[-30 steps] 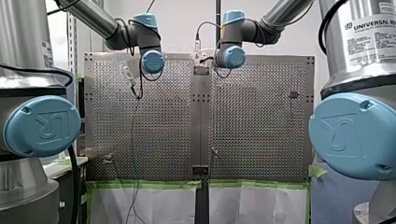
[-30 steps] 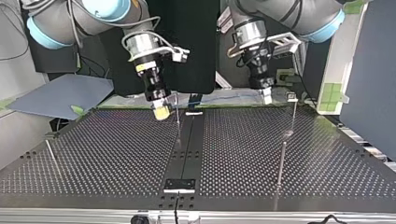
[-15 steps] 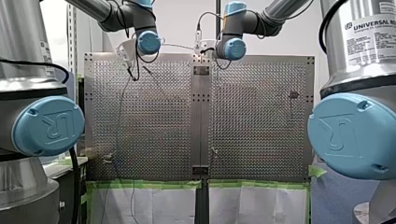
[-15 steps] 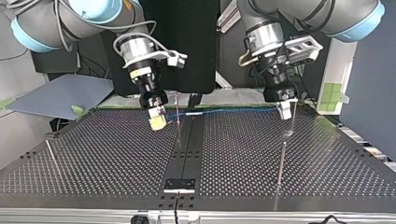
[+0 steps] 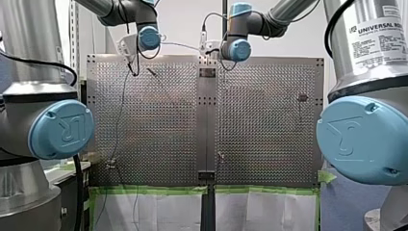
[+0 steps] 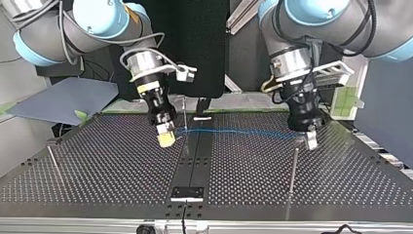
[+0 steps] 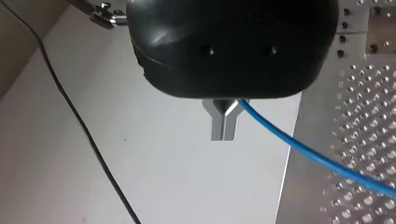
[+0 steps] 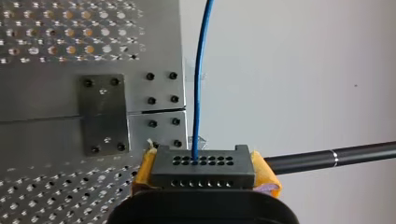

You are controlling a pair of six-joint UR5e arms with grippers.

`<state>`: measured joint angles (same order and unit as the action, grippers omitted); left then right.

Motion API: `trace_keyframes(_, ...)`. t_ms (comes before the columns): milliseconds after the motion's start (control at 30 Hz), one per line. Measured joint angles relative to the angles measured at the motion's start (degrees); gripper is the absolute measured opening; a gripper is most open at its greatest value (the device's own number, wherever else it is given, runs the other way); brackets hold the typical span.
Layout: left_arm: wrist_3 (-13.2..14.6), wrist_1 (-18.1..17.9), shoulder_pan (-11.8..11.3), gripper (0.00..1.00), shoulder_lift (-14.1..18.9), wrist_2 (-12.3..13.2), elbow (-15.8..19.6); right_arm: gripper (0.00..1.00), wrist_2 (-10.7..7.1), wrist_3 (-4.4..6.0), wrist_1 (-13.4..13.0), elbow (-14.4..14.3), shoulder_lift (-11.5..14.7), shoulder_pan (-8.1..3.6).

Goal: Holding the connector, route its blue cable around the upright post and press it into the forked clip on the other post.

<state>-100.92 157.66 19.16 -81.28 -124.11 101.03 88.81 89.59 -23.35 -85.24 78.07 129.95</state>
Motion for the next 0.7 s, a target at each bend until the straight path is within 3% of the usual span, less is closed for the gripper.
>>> trace_keyframes(467,-0.17,6.77,-6.76,0.00,-6.58,6.77,-6.76,0.00,-0.25,-0.35,2.26,5.52,-4.65,0.68)
trace_keyframes(700,-1.30,9.86,-9.84,0.00,-9.28,9.82,-9.84,0.00,-0.29,-0.42,2.30,6.28,-5.47,0.56)
